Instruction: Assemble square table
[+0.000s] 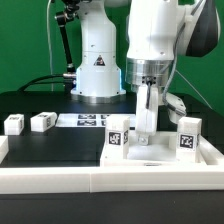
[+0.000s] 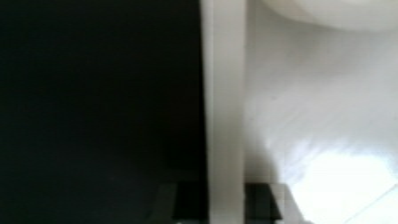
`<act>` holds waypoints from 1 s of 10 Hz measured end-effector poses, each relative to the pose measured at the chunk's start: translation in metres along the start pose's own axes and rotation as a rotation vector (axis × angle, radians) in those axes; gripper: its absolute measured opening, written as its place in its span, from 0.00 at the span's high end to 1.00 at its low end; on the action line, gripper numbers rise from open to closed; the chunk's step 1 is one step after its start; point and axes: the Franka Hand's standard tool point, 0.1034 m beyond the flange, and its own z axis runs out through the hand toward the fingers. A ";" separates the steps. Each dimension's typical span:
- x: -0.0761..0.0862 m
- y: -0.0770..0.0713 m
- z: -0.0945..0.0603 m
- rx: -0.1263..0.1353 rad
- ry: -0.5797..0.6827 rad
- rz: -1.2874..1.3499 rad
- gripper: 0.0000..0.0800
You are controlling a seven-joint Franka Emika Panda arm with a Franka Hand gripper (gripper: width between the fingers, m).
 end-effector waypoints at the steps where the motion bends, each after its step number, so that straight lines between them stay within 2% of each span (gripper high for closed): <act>1: 0.009 -0.003 -0.002 0.004 0.002 -0.060 0.93; 4: 0.030 -0.008 -0.006 0.009 0.011 -0.206 0.93; 8: 0.035 -0.001 -0.002 -0.008 0.016 -0.391 0.93; 10: 0.044 0.000 -0.002 -0.012 0.023 -0.505 0.92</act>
Offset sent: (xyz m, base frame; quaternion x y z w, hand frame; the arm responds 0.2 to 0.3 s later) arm -0.0032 -0.0271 0.0117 0.0119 -0.0250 -0.1267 0.9916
